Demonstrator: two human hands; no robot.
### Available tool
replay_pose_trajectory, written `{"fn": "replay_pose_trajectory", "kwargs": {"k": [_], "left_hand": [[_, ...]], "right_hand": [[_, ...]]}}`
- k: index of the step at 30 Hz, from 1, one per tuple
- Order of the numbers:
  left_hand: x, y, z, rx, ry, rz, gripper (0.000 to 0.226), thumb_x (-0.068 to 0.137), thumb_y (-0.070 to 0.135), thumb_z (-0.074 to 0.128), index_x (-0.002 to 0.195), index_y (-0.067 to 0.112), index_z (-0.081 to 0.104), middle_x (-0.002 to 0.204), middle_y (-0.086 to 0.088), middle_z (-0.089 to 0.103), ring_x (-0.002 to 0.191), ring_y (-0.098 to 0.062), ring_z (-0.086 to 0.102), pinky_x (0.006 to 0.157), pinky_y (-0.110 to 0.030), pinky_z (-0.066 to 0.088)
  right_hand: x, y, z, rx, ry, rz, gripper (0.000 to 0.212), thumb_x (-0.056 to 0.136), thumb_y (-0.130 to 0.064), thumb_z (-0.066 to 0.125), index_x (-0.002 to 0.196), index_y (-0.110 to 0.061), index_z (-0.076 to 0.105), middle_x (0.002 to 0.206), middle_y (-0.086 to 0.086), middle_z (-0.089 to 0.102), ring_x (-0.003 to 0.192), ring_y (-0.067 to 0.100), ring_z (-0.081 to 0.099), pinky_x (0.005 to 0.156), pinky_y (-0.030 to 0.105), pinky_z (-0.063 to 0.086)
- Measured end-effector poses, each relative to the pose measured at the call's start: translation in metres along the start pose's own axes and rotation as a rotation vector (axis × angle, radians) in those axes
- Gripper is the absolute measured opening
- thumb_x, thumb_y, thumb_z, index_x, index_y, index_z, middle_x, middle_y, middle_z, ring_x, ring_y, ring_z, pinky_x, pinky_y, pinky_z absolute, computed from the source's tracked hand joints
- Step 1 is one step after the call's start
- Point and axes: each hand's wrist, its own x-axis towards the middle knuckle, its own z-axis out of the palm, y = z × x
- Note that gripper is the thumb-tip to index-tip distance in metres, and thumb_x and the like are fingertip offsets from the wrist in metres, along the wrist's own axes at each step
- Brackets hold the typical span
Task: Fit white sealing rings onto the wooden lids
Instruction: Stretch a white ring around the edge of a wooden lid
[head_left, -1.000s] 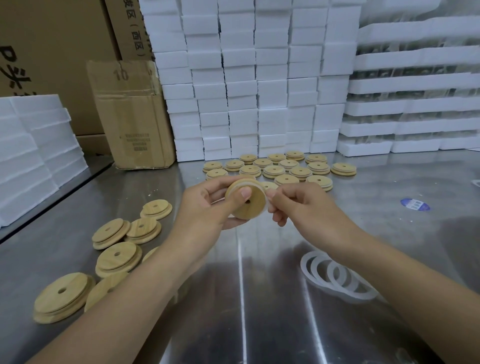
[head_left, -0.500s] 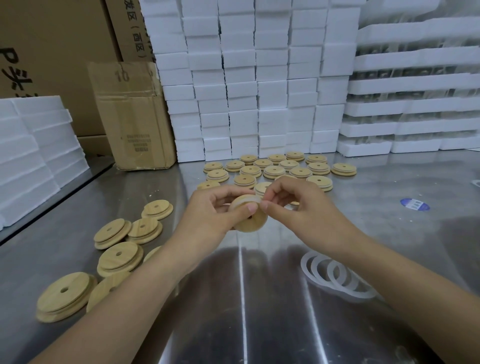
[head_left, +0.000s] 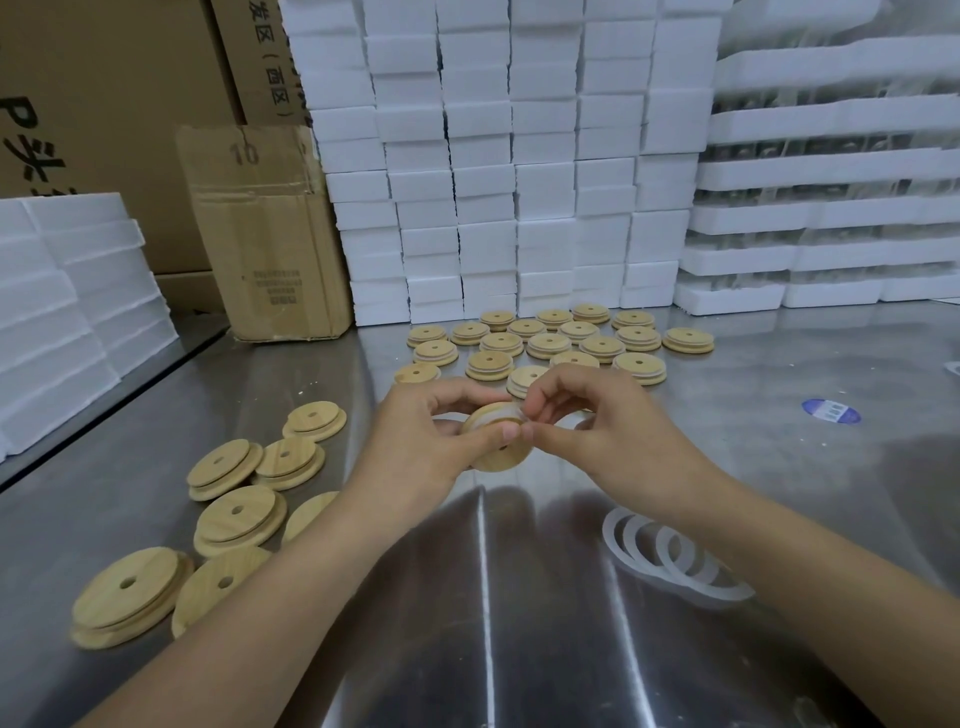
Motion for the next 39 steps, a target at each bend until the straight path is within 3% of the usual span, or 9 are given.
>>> {"fn": "replay_pose_trajectory", "kwargs": {"k": [8, 11, 14, 18, 22, 26, 32, 35, 39], "left_hand": [[0.0, 0.0, -0.002, 0.036, -0.01, -0.01, 0.023, 0.08, 0.017, 0.092, 0.102, 0.021, 0.084, 0.096, 0.002, 0.081, 0.088, -0.021, 0.08, 0.078, -0.037, 0.066], [0.0, 0.0, -0.002, 0.069, -0.016, 0.015, 0.022, 0.081, 0.019, 0.092, 0.101, 0.025, 0.085, 0.096, 0.005, 0.081, 0.088, -0.017, 0.079, 0.076, -0.032, 0.064], [0.0, 0.0, -0.002, 0.082, 0.004, 0.023, 0.021, 0.08, 0.021, 0.093, 0.098, 0.029, 0.085, 0.095, 0.007, 0.081, 0.084, -0.016, 0.079, 0.074, -0.031, 0.064], [0.0, -0.001, -0.003, 0.087, 0.007, 0.045, 0.026, 0.08, 0.015, 0.092, 0.095, 0.035, 0.084, 0.092, 0.009, 0.081, 0.08, -0.01, 0.079, 0.07, -0.023, 0.061], [-0.001, -0.001, -0.003, 0.191, 0.0, 0.087, 0.027, 0.081, 0.02, 0.092, 0.099, 0.036, 0.084, 0.094, 0.014, 0.081, 0.088, -0.009, 0.077, 0.08, -0.03, 0.064], [-0.005, 0.0, 0.0, 0.366, 0.04, 0.169, 0.032, 0.082, 0.026, 0.092, 0.094, 0.053, 0.078, 0.09, 0.024, 0.078, 0.087, -0.004, 0.074, 0.08, -0.03, 0.062], [-0.007, 0.002, 0.002, 0.47, 0.072, 0.223, 0.026, 0.084, 0.032, 0.089, 0.104, 0.045, 0.079, 0.092, 0.027, 0.076, 0.091, -0.003, 0.073, 0.079, -0.037, 0.062], [-0.007, 0.003, 0.002, 0.483, 0.033, 0.23, 0.032, 0.084, 0.032, 0.087, 0.111, 0.045, 0.075, 0.098, 0.025, 0.076, 0.095, -0.001, 0.073, 0.081, -0.036, 0.063], [-0.005, 0.006, 0.002, 0.285, -0.035, 0.118, 0.039, 0.086, 0.02, 0.088, 0.109, 0.045, 0.068, 0.1, 0.014, 0.079, 0.091, -0.007, 0.077, 0.079, -0.028, 0.06]], "right_hand": [[-0.002, -0.004, 0.001, 0.033, 0.021, -0.003, 0.022, 0.087, -0.003, 0.078, 0.092, -0.024, 0.072, 0.09, 0.001, 0.072, 0.087, 0.014, 0.068, 0.067, 0.02, 0.046], [-0.001, -0.005, 0.002, 0.1, 0.03, 0.034, 0.023, 0.087, 0.001, 0.078, 0.095, -0.02, 0.073, 0.097, 0.009, 0.071, 0.08, 0.02, 0.063, 0.072, 0.025, 0.052], [-0.001, -0.004, 0.003, 0.113, 0.025, 0.06, 0.024, 0.087, 0.001, 0.079, 0.098, -0.019, 0.074, 0.102, 0.008, 0.073, 0.079, 0.018, 0.063, 0.073, 0.021, 0.051], [0.0, -0.004, 0.001, 0.138, 0.011, 0.068, 0.027, 0.084, 0.002, 0.082, 0.101, -0.018, 0.073, 0.088, 0.0, 0.073, 0.082, 0.011, 0.068, 0.07, 0.015, 0.048], [0.0, -0.002, -0.001, 0.09, -0.004, 0.064, 0.022, 0.085, 0.001, 0.08, 0.096, -0.017, 0.074, 0.084, -0.001, 0.075, 0.082, 0.009, 0.069, 0.07, 0.014, 0.048], [0.0, -0.002, 0.003, 0.133, -0.006, 0.146, 0.011, 0.086, -0.006, 0.082, 0.093, -0.013, 0.076, 0.088, 0.013, 0.077, 0.078, 0.011, 0.069, 0.078, 0.023, 0.056], [0.0, -0.003, 0.0, 0.068, -0.048, 0.077, 0.005, 0.091, -0.01, 0.079, 0.087, -0.011, 0.077, 0.084, 0.004, 0.078, 0.078, 0.009, 0.067, 0.077, 0.02, 0.053], [0.001, -0.006, -0.006, -0.025, -0.11, 0.006, 0.01, 0.093, -0.008, 0.076, 0.083, -0.011, 0.074, 0.079, -0.002, 0.074, 0.072, 0.001, 0.06, 0.068, 0.01, 0.044], [0.001, -0.006, -0.012, -0.086, -0.041, -0.069, 0.011, 0.095, -0.009, 0.073, 0.086, -0.014, 0.07, 0.078, -0.013, 0.063, 0.074, 0.001, 0.057, 0.07, 0.013, 0.041]]}}
